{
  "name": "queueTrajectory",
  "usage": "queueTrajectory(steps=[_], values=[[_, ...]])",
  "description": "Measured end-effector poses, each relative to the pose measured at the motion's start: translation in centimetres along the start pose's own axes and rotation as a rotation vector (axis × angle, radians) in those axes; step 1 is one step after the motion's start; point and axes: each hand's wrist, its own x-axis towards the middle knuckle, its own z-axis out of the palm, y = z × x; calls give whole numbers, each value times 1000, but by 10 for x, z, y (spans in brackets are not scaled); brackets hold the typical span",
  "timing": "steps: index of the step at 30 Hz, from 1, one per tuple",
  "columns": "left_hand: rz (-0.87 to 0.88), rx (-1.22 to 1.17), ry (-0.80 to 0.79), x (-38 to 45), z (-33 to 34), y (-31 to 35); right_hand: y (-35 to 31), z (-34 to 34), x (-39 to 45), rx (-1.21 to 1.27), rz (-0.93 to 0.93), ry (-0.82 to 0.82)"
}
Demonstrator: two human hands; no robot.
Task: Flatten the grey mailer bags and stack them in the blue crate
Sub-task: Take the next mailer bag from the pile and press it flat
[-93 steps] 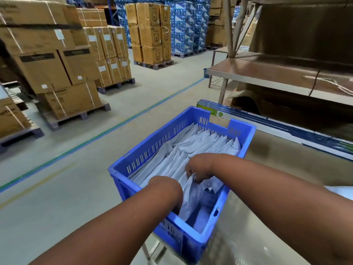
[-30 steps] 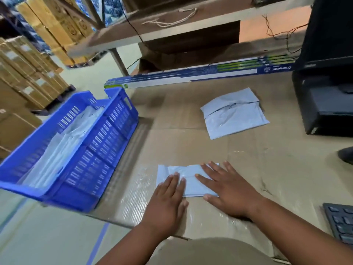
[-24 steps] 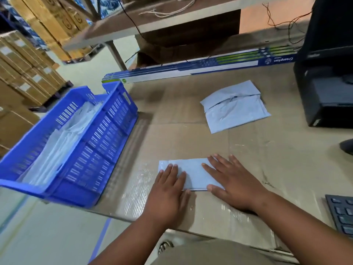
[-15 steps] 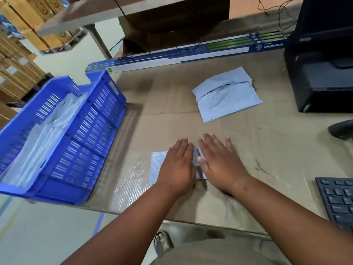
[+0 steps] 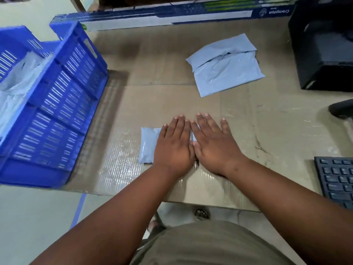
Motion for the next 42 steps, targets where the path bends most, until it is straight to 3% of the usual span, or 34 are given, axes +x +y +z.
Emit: queueTrajectory(steps=[7, 10, 13, 18, 29, 38, 42], values=[[34, 6, -42, 1, -9, -11, -4, -14, 0, -51, 23, -73], [-8, 12, 12, -8, -22, -28, -15, -23, 5, -63, 54, -58], [-55, 24, 2, -20, -25, -50, -40, -30, 15, -78, -44, 22], [-70, 23, -17, -31, -13, -69, -63, -6, 25, -31, -100, 0], [-79, 32, 42, -28, -5, -68, -59, 1, 29, -16, -81, 25], [-100, 77, -4, -30, -13, -64, -60, -9, 25, 11, -89, -7], [-69, 35, 63, -33, -24, -48, -57, -18, 13, 32, -131, 79]])
